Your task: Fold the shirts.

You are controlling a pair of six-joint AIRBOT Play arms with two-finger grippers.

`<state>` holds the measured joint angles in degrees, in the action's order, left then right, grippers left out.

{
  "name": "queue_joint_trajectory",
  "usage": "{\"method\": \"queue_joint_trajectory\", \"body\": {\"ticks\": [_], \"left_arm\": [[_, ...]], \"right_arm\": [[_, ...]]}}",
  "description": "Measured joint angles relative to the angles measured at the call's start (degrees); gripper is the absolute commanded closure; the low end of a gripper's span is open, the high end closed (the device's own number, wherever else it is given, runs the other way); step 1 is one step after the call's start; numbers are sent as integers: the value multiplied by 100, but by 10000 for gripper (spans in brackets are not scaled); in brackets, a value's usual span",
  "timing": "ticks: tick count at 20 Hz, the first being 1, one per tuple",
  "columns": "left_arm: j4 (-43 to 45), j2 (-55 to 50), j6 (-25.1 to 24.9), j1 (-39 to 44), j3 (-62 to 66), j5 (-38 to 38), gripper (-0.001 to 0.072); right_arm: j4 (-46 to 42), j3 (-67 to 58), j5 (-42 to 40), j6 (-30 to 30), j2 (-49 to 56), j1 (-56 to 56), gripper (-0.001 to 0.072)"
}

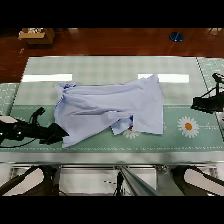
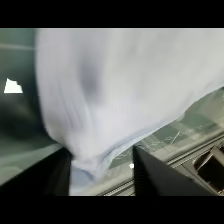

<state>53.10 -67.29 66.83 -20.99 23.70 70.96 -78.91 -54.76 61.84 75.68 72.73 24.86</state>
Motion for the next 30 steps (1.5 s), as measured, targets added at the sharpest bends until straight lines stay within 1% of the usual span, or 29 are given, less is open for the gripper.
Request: {"method": "queue_joint_trajectory", "body": {"ticks": [1, 2, 3, 4, 7, 9, 15, 17, 19, 20, 21, 22, 23, 25, 27, 30], "left_arm": [[24, -74, -20, 223, -9, -173, 624], [-22, -127, -22, 402, -11, -256, 629], [-68, -173, -20, 549, -11, -271, 662], [-83, -203, -20, 645, -13, -271, 685], [-94, -258, -22, 811, -17, -245, 685], [-92, -273, -22, 861, -22, -216, 686], [-79, -289, -24, 905, -22, -184, 686], [-70, -289, -26, 909, -15, -181, 685], [-59, -291, -24, 909, -7, -177, 686], [-46, -291, -26, 909, -2, -175, 686], [-46, -291, -24, 909, 0, -173, 686], [-48, -291, -24, 909, 4, -170, 686], [-55, -291, -24, 909, 28, -168, 687], [-74, -271, -37, 914, 197, -175, 687], [-111, -179, -63, 914, 640, -597, 687], [-372, 120, -103, 916, 1862, -157, 687]], "right_arm": [[107, 0, 20, 2, 0, 0, 259], [223, 0, 35, 2, 0, 0, 219], [323, 0, 39, 2, 0, 0, 181], [435, 0, 35, 4, 7, 0, 177], [868, 0, -66, 7, 107, 0, 177], [1327, 0, -116, -66, 282, 0, 177], [3141, 0, -181, -713, 1143, 0, 178], [3613, 0, -192, -909, 1412, -31, 187], [3895, 0, -227, -1045, 1641, -138, 197], [4046, -4, -238, -1099, 1742, -234, 248], [4162, -4, -293, -1134, 1836, -341, 319], [4207, -4, -350, -1163, 1923, -472, 461], [4223, -2, -457, -1176, 1998, -605, 681], [4234, -37, -588, -1250, 2068, -839, 675], [4127, -214, -540, -1377, 2035, -938, 675], [4188, -824, -81, -1515, 1617, -848, 675]]}}
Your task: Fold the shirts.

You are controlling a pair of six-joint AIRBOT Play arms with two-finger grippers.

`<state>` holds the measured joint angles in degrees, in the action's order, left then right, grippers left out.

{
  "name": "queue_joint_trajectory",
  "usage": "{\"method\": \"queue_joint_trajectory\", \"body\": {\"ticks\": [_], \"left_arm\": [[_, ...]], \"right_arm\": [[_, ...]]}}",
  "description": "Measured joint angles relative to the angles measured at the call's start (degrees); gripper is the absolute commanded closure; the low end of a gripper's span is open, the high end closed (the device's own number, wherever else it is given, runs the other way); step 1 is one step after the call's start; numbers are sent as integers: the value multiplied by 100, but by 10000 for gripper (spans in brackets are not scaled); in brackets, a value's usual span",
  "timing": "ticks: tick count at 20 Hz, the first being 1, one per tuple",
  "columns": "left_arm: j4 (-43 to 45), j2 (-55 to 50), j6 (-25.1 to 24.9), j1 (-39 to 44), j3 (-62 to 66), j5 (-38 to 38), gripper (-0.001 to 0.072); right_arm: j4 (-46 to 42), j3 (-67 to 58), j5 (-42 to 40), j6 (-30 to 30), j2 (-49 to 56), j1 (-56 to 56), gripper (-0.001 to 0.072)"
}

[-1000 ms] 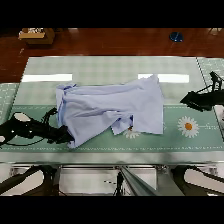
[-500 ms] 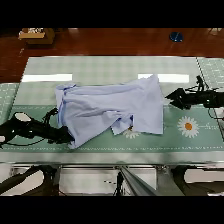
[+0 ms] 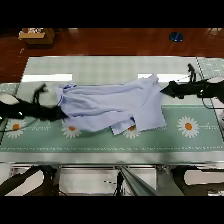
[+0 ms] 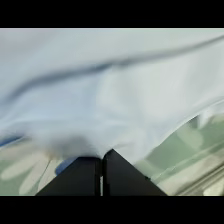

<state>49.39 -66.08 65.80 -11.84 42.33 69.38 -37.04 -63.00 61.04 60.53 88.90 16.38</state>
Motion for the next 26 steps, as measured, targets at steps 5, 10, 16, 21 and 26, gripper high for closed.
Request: {"method": "queue_joint_trajectory", "body": {"ticks": [5, 10, 16, 21, 26], "left_arm": [[-85, 568, -7, -2, 3136, 297, 687], [-155, 1019, 59, -7, 6092, -55, 687], [-17, 1934, 227, -7, 7573, -638, 687], [1106, 2844, 1108, -7, 7779, 208, 688], [1834, 3241, 1694, -7, 7661, 1965, 688]], "right_arm": [[39, -1504, 317, -28, -1456, 267, 676], [66, -2798, -275, 173, -3038, 334, 676], [-476, -4103, -782, 876, -4369, 350, 676], [-1893, -4688, -157, 1908, -5202, 350, 676], [-3296, -4937, 1504, 2304, -5510, 350, 676]]}}
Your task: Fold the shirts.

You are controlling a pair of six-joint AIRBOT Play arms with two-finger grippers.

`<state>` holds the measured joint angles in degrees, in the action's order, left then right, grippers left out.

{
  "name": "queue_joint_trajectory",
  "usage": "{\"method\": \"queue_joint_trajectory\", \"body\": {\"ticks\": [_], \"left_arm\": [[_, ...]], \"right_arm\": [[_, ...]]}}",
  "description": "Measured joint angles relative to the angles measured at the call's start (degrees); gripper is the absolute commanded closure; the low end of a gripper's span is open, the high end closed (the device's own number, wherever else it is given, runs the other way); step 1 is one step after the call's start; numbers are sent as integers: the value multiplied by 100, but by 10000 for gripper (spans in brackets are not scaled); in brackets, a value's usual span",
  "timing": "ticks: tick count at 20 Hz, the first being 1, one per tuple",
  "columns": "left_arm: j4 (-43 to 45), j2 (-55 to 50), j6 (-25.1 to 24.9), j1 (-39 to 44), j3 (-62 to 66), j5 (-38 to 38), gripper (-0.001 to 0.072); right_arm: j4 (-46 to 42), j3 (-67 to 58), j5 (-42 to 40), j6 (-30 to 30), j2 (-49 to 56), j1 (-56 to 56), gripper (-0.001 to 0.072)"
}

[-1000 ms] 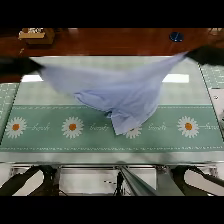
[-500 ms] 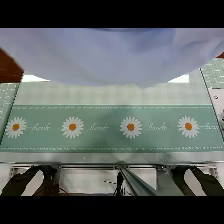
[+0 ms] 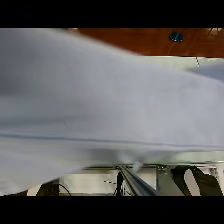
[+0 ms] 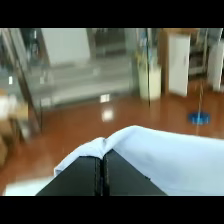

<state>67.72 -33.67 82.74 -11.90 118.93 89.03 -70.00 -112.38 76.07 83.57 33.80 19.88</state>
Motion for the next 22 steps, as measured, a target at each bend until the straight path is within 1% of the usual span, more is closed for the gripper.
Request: {"method": "queue_joint_trajectory", "body": {"ticks": [2, 3, 6, 8, 11, 14, 17, 22], "left_arm": [[87, 52, 92, 2, -382, 691, 688], [129, 61, 105, 4, -654, 914, 688], [190, 59, 46, 4, -1808, 1285, 688], [216, 24, -24, 7, -2754, 1172, 687], [179, -205, -116, 11, -4068, 365, 687], [57, -866, -345, 11, -4828, -660, 687], [-151, -1875, -555, 11, -5141, -1679, 687], [-754, -3482, -688, 11, -5289, -3217, 687]], "right_arm": [[-289, -28, 992, -111, 146, -42, 676], [-402, -7, 1453, -142, 278, -136, 677], [-592, 264, 2256, -195, 774, -466, 677], [-680, 627, 2522, -280, 1270, -669, 676], [-780, 1082, 2516, -459, 2317, -966, 676], [-802, 1259, 1834, -557, 3447, -1307, 676], [-824, 1327, 728, -538, 4356, -1620, 676], [-780, 1357, -1158, -111, 5466, -1937, 676]]}}
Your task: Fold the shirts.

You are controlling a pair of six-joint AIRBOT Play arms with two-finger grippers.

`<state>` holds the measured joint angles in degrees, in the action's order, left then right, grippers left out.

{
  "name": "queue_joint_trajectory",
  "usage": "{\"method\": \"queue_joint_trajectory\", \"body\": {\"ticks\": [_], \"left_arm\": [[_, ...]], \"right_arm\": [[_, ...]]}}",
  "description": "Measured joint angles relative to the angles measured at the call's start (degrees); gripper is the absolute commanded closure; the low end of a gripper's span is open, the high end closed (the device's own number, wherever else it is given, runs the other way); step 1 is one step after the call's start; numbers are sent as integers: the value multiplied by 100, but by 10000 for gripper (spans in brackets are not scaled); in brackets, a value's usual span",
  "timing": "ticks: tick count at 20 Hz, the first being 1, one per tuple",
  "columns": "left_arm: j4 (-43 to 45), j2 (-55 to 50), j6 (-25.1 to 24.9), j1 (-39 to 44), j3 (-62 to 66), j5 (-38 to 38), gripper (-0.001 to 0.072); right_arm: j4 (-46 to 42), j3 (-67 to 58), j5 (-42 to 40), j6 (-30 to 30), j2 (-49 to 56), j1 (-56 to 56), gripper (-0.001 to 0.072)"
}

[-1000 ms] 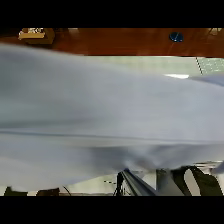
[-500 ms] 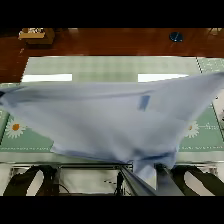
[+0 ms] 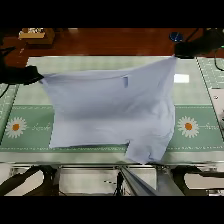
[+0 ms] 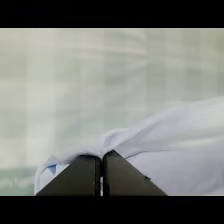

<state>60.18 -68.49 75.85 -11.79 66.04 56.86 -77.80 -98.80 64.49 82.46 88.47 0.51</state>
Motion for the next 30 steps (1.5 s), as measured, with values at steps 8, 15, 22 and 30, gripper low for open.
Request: {"method": "queue_joint_trajectory", "body": {"ticks": [8, 15, 22, 30], "left_arm": [[-1346, -1445, -42, 2, -31, -2188, 686], [-1578, -2076, -39, -79, -22, -2142, 686], [-1484, -2155, -586, -699, 393, -79, 687], [-1034, -2306, -553, -892, 483, 1069, 664]], "right_arm": [[374, 11, -1644, 376, 1276, -85, 676], [546, -11, -1591, 636, 1637, -57, 676], [328, -68, 238, 688, 1270, 116, 676], [221, 330, 1246, 704, 1224, 87, 671]]}}
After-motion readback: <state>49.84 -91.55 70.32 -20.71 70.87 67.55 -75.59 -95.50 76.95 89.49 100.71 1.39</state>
